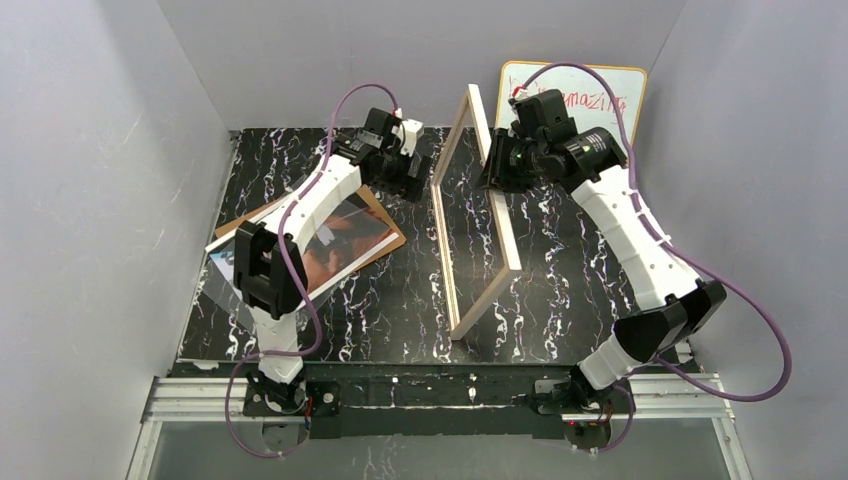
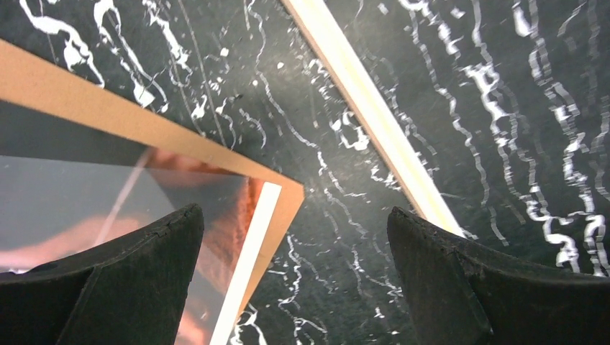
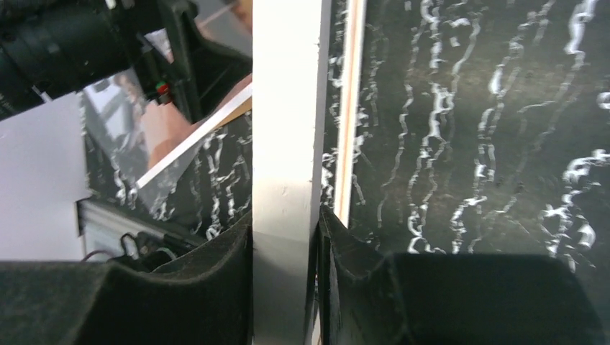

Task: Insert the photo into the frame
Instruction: Turn over the photo frame at the center of the board, then pick up the photo frame item at the center of the board.

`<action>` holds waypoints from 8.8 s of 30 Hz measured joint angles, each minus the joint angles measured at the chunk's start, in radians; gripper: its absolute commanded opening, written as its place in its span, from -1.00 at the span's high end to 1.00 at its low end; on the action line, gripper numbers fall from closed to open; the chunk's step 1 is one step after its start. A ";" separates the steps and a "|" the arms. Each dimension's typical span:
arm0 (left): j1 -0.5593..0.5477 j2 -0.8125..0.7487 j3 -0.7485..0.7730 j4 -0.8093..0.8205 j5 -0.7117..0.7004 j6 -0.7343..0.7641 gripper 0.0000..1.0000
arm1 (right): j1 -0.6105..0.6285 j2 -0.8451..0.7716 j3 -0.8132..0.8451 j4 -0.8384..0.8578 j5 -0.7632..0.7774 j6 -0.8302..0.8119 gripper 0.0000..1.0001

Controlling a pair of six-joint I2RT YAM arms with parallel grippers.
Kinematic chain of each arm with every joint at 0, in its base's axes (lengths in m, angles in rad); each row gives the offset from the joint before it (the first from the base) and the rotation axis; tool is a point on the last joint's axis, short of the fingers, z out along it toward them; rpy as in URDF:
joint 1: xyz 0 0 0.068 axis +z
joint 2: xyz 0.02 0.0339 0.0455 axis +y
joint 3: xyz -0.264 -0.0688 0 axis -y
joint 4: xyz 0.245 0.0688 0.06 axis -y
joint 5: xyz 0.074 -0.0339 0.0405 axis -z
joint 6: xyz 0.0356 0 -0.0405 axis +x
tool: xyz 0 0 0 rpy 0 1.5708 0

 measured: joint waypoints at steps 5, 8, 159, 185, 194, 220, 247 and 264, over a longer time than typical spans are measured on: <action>0.000 -0.026 -0.090 0.000 -0.045 0.055 -0.96 | -0.003 -0.021 -0.011 -0.050 0.111 -0.041 0.71; 0.005 -0.035 -0.106 -0.006 -0.060 0.084 -0.96 | -0.003 -0.053 -0.050 -0.064 0.175 -0.064 0.75; 0.628 0.051 -0.465 0.291 -0.483 0.574 -0.57 | 0.499 0.705 -0.280 1.131 -0.040 0.581 -0.40; 0.628 0.051 -0.467 0.278 -0.482 0.616 -0.53 | 0.496 0.698 -0.412 1.566 -0.076 0.605 -0.40; 0.628 0.051 -0.463 0.251 -0.483 0.620 -0.51 | 0.492 0.655 -0.416 1.723 -0.109 0.621 -0.42; 0.629 0.058 -0.441 0.133 -0.468 0.642 -0.49 | 0.474 0.798 -0.397 1.833 -0.054 0.650 0.22; 0.656 0.022 -0.031 -0.219 -0.277 0.552 -0.96 | 0.237 0.266 -0.397 1.097 -0.272 0.270 0.97; 0.317 -0.060 -0.269 -0.188 -0.280 0.513 -0.96 | -0.117 0.097 -0.546 0.324 -0.337 -0.175 0.97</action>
